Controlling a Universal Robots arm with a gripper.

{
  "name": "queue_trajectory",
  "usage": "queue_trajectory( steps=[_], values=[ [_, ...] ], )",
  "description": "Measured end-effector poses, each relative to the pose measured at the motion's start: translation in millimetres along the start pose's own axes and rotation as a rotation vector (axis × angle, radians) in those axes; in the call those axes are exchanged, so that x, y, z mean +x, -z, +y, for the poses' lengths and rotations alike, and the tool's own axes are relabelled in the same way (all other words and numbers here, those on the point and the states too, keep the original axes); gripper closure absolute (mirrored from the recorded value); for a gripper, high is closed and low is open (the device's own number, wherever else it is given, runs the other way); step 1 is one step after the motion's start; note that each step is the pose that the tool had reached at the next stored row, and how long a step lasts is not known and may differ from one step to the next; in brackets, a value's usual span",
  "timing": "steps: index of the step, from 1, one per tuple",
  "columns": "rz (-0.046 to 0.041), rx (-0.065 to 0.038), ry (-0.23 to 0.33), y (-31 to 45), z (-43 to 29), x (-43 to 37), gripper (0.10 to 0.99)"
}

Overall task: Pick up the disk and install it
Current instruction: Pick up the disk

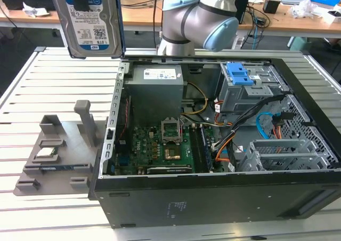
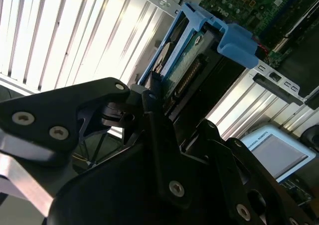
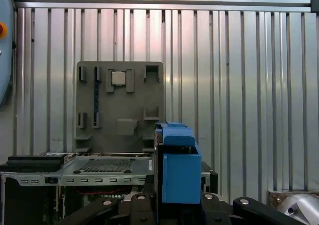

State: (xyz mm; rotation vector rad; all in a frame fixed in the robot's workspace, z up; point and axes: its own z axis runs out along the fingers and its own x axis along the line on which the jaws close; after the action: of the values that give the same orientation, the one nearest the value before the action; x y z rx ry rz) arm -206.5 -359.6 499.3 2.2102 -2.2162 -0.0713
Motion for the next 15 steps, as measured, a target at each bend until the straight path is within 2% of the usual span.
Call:
queue_trajectory(
  steps=[5,9,15],
  values=[
    [0.0,0.0,0.0,0.3,-8.0,0.0,0.729],
    [0.0,0.0,0.0,0.8,-19.2,-0.1,0.729],
    [0.0,0.0,0.0,1.1,-28.1,-0.1,0.729]
  ],
)
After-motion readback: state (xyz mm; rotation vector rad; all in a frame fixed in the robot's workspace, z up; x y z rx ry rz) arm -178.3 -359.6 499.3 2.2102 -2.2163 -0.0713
